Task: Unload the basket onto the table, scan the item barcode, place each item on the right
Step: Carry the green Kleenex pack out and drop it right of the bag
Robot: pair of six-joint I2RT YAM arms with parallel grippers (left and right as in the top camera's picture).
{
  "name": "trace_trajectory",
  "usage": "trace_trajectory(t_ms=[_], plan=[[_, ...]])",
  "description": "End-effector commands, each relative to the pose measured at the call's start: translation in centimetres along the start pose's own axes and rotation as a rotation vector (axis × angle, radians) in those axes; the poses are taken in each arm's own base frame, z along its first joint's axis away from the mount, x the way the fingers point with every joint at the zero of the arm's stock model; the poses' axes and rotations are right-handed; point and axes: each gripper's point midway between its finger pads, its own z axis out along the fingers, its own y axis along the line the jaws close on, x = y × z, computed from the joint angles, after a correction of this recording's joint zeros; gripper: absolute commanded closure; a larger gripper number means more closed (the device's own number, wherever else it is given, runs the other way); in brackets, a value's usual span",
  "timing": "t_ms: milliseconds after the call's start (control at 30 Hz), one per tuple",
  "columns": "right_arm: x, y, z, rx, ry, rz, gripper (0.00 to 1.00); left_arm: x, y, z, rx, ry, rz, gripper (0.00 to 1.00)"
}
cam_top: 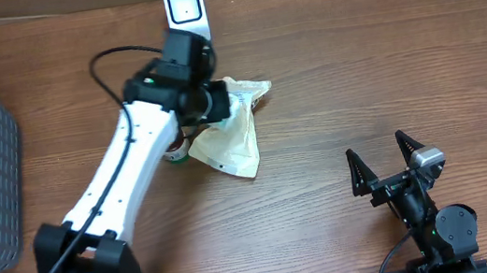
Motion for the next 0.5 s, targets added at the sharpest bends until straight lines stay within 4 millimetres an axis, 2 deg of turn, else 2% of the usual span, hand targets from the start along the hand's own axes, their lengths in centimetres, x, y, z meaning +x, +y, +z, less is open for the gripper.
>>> trace_trajectory(t_ms=[0,200,233,267,333,400,467], plan=[[0.3,-0.1,0.0,0.002,0.002,-0.001,0.0,1.2,-3.2,3.1,0.025,0.025,0.032,0.96],[0.3,-0.1,0.0,0.002,0.002,-0.001,0.0,4.1,-6.5,7.7,0.044,0.112,0.028,0.96],[0.3,-0.1,0.0,0.002,0.002,-0.001,0.0,4.7,-7.0,8.4,0.045,0.124,0.043,0.9],[0.3,-0.1,0.0,0.002,0.002,-0.001,0.0,4.8,-7.2,8.6,0.047,0.126,0.05,0.77],[0.3,-0.1,0.0,0.002,0.002,-0.001,0.0,4.7,-7.8,8.5,0.057,0.115,0.06,0.53],[0.3,-0.1,0.0,0.002,0.002,-0.001,0.0,3.7,-8.1,7.4,0.069,0.091,0.078,0.48],[0.3,-0.1,0.0,0.002,0.002,-0.001,0.0,1.6,-7.7,5.0,0.064,0.045,0.087,0.48]])
